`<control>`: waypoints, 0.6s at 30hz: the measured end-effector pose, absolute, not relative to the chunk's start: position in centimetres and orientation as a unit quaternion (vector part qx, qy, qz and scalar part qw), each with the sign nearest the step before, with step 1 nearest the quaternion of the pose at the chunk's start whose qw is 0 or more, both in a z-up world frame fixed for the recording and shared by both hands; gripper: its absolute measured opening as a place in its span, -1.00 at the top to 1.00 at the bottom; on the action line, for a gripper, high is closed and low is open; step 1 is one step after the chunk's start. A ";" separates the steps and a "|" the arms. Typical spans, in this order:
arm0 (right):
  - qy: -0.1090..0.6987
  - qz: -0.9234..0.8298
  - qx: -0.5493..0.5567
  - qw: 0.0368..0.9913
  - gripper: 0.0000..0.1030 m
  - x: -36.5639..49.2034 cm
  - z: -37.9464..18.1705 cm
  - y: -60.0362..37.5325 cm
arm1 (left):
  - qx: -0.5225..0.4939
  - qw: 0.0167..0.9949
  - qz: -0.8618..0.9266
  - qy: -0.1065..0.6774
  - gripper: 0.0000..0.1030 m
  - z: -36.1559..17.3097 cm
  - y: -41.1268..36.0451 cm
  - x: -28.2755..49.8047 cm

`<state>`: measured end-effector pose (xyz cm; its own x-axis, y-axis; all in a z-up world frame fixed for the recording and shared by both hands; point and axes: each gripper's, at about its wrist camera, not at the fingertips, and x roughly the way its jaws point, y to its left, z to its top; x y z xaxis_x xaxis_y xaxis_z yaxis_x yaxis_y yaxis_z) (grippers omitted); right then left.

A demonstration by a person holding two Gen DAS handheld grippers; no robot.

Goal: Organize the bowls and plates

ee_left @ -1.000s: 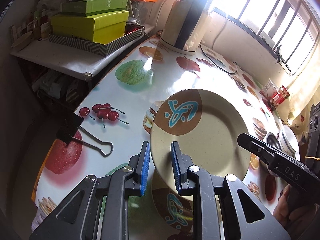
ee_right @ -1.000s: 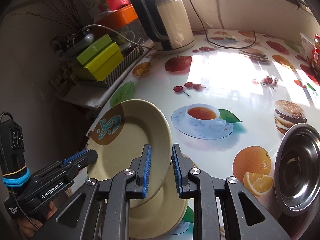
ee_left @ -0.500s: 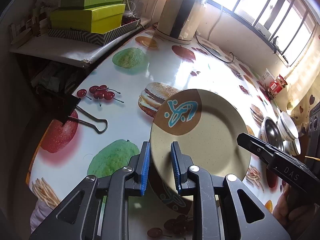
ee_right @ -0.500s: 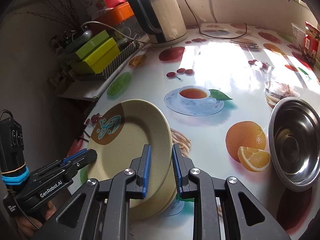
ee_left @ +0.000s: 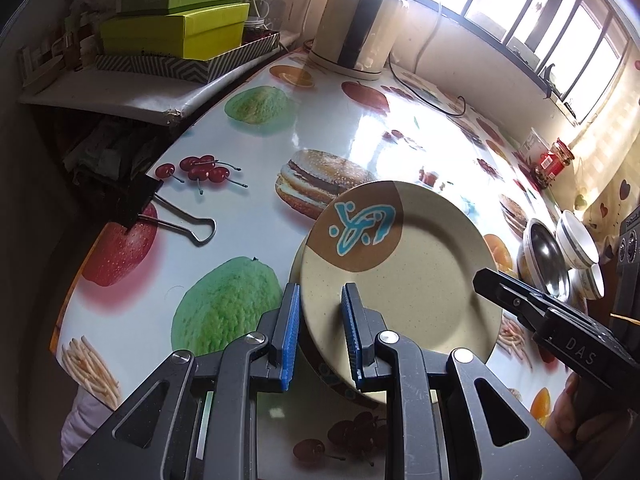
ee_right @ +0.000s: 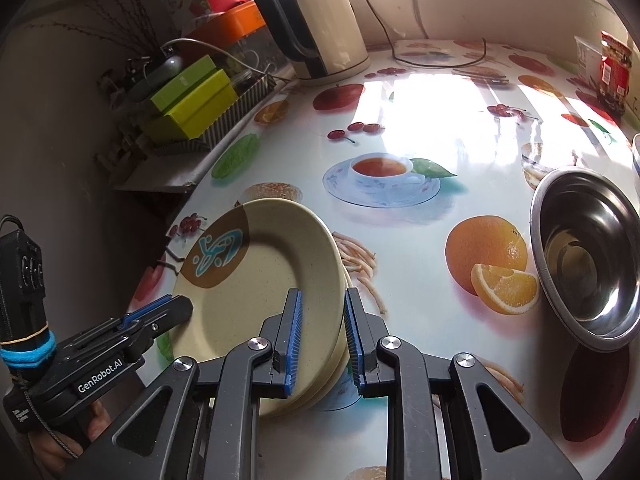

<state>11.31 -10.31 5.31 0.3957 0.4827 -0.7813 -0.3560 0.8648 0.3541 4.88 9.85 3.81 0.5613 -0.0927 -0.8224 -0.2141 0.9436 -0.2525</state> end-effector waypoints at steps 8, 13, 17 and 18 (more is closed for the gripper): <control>0.491 0.251 0.059 0.832 0.59 10.9 4.8 -10.1 | -0.161 0.869 0.038 0.467 0.57 3.7 9.9 4.4; 0.494 0.250 0.060 0.831 0.59 10.7 4.6 -10.2 | -0.159 0.868 0.040 0.468 0.57 3.7 9.8 4.3; 0.496 0.250 0.061 0.829 0.59 10.6 4.4 -10.2 | -0.158 0.867 0.042 0.471 0.57 3.5 9.9 4.3; 0.495 0.250 0.061 0.830 0.59 10.6 4.4 -10.2 | -0.158 0.867 0.042 0.471 0.57 3.5 9.8 4.3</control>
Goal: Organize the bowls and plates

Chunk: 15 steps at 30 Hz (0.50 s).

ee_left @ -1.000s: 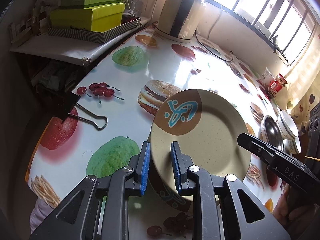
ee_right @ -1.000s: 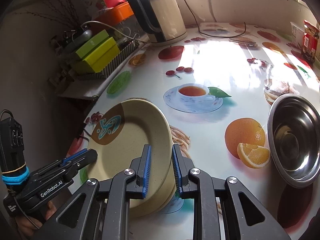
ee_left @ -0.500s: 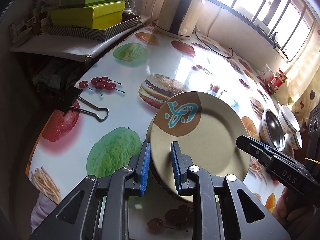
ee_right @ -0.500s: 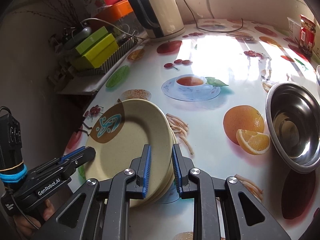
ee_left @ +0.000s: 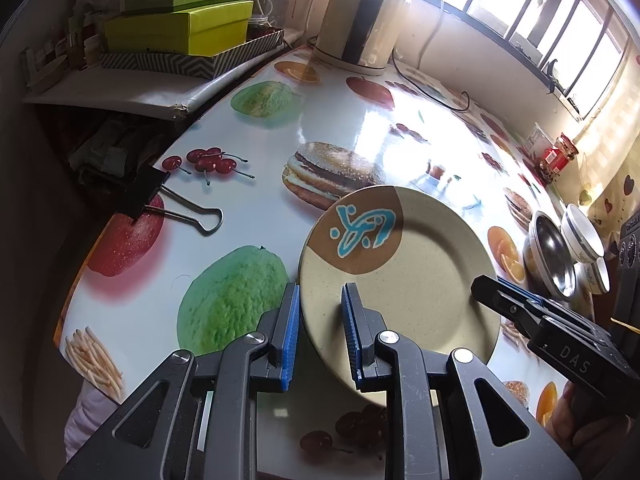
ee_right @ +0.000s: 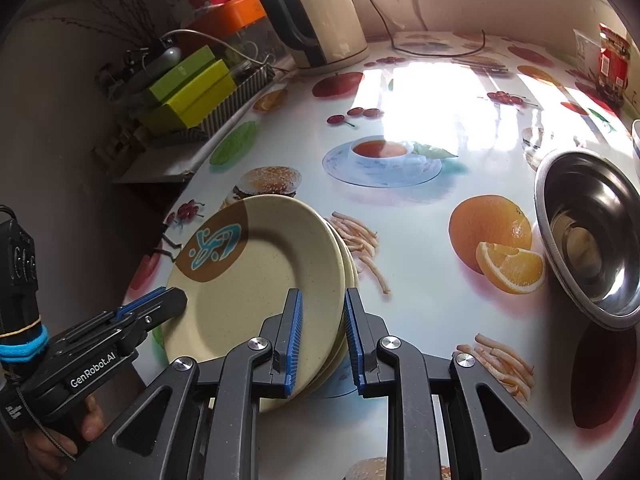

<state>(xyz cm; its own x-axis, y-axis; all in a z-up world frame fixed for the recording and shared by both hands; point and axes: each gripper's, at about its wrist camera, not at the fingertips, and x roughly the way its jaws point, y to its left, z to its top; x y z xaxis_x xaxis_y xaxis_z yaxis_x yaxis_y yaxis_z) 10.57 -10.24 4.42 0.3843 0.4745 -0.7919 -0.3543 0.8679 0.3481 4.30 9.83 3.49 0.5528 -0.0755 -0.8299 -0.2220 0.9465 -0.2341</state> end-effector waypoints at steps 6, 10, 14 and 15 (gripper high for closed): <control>0.495 0.250 0.062 0.830 0.59 10.5 4.4 -10.3 | -0.156 0.867 0.043 0.471 0.57 3.4 9.7 4.3; 0.494 0.249 0.061 0.831 0.59 10.5 4.3 -10.4 | -0.155 0.867 0.043 0.471 0.57 3.4 9.7 4.3; 0.494 0.249 0.062 0.830 0.59 10.5 4.3 -10.4 | -0.156 0.867 0.044 0.471 0.57 3.4 9.7 4.3; 0.494 0.248 0.062 0.831 0.59 10.5 4.3 -10.4 | -0.155 0.867 0.044 0.471 0.57 3.4 9.7 4.3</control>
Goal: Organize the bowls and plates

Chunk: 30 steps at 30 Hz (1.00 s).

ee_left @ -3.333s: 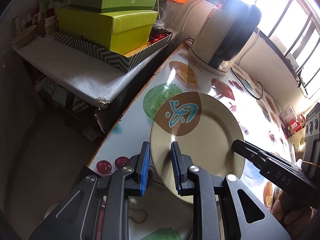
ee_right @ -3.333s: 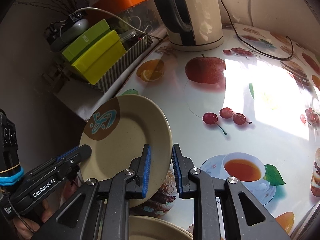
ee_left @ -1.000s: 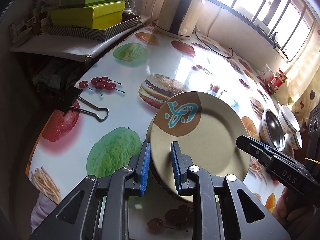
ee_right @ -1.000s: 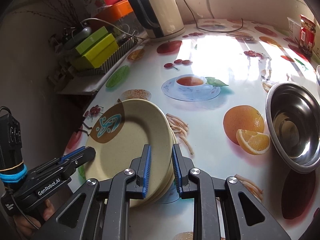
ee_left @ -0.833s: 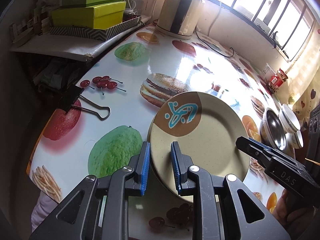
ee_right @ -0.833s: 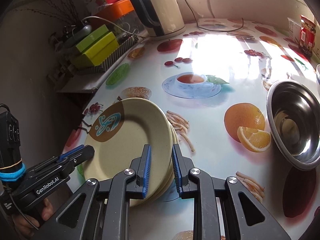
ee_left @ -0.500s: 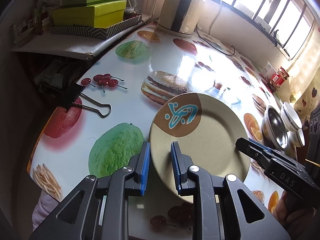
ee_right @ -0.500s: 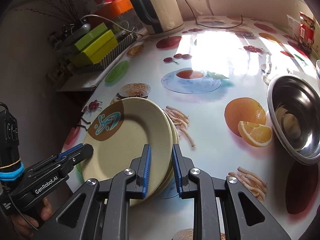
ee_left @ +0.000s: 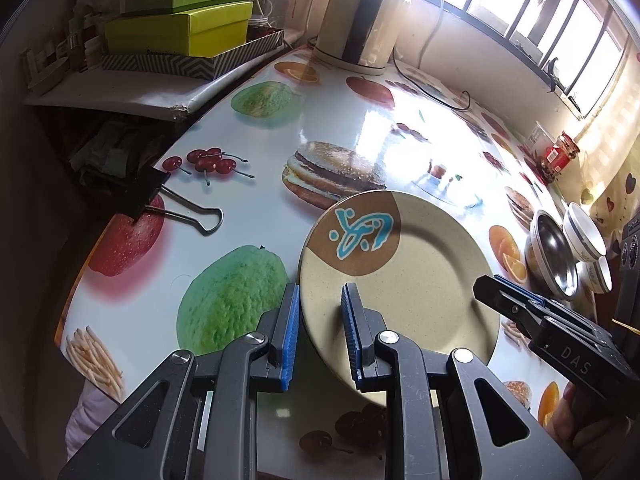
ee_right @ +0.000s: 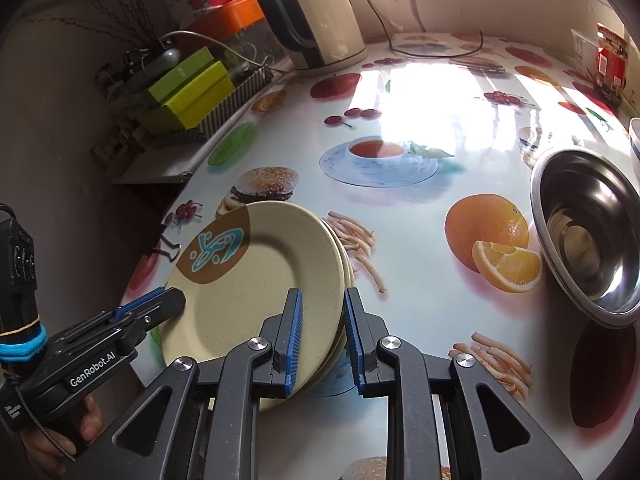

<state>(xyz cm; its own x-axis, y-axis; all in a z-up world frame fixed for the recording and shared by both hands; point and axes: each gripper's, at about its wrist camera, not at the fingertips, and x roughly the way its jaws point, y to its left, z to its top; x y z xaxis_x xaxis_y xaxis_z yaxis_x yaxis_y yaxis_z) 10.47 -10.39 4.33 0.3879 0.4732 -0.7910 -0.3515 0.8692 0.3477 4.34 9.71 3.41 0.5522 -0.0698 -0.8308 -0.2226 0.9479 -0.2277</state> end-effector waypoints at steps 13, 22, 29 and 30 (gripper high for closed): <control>0.493 0.247 0.065 0.831 0.58 10.5 4.5 -10.7 | -0.154 0.867 0.041 0.471 0.57 3.6 9.6 4.3; 0.484 0.240 0.067 0.839 0.29 10.6 5.2 -11.3 | -0.147 0.873 0.040 0.464 0.30 4.3 9.4 4.3; 0.473 0.230 0.069 0.848 0.24 10.5 6.2 -12.3 | -0.137 0.881 0.048 0.450 0.30 5.5 9.3 4.2; 0.470 0.228 0.068 0.850 0.22 10.5 6.4 -12.4 | -0.135 0.883 0.047 0.446 0.30 5.8 9.1 4.2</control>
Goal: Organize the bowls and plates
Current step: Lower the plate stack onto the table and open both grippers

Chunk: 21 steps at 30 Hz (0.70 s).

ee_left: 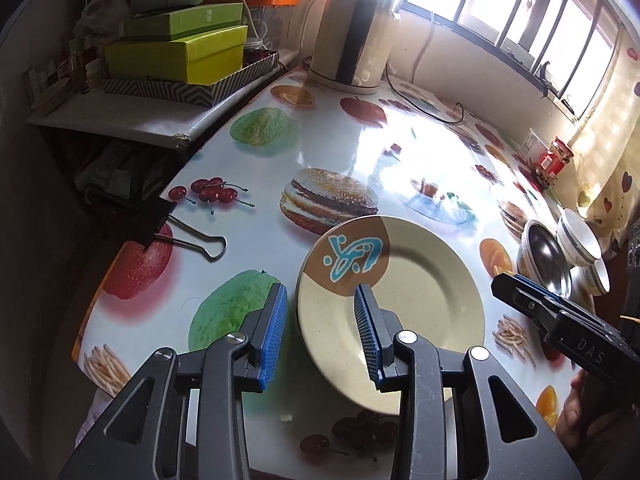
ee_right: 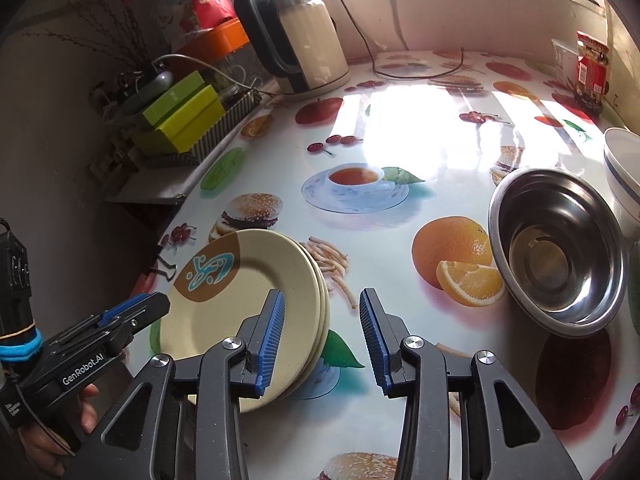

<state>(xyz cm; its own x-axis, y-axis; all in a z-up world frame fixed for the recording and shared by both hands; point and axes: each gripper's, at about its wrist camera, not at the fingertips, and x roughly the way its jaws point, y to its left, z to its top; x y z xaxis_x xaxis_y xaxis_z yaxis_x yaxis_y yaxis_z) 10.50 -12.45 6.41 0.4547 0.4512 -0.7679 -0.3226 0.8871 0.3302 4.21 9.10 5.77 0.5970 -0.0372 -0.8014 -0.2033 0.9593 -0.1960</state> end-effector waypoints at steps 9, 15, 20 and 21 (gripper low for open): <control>0.437 0.197 0.053 0.876 0.04 9.6 8.6 -14.9 | -0.098 0.905 0.015 0.414 0.26 8.5 6.1 5.2; 0.428 0.168 0.066 0.885 0.01 9.2 9.3 -17.5 | -0.085 0.908 -0.023 0.411 0.26 9.2 3.5 6.6; 0.426 0.139 0.078 0.891 0.00 9.0 9.4 -20.0 | -0.072 0.907 -0.047 0.412 0.26 9.2 1.3 7.7; 0.427 0.133 0.080 0.891 0.00 9.0 9.4 -20.5 | -0.069 0.907 -0.051 0.412 0.26 9.1 0.8 8.0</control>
